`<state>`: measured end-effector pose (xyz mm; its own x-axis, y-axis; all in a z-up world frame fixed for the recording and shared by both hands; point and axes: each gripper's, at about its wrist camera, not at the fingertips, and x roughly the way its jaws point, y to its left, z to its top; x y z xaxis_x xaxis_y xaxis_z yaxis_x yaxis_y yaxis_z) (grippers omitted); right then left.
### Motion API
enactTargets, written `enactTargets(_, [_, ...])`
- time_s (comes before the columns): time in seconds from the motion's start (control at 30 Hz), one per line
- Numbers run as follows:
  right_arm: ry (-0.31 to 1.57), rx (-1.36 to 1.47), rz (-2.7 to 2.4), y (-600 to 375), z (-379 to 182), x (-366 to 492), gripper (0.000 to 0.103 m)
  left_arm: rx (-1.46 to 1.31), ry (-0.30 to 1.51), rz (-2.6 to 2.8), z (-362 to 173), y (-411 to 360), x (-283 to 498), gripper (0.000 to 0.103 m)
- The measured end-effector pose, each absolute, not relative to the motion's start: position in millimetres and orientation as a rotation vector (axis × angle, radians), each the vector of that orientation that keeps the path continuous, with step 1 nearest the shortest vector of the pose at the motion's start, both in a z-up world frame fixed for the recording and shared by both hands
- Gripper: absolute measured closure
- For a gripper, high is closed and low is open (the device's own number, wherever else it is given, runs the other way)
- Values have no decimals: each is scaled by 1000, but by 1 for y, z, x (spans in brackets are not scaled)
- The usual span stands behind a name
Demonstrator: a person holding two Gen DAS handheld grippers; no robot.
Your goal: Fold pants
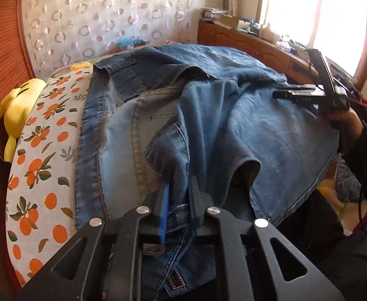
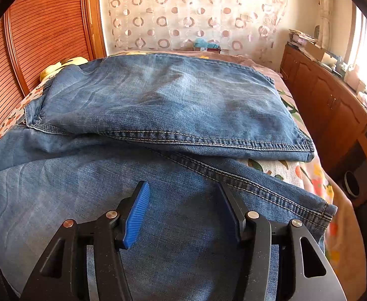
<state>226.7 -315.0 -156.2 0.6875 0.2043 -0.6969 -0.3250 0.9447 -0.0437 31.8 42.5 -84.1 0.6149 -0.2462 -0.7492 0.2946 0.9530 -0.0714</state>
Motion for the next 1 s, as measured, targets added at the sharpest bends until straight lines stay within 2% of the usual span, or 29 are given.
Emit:
enactTargets(0.23, [757, -169, 298, -315, -156, 227, 46, 68, 778, -308, -52, 55, 30, 60])
enactTargets(0.47, [757, -169, 298, -315, -156, 227, 45, 47, 697, -233, -22, 76, 68, 58])
enactTargets(0.67, [757, -169, 298, -315, -156, 227, 45, 31, 848, -226, -61, 78, 113, 58])
enactTargets(1.0, [757, -169, 298, -314, -156, 227, 45, 33, 897, -308, -87, 37, 74, 58])
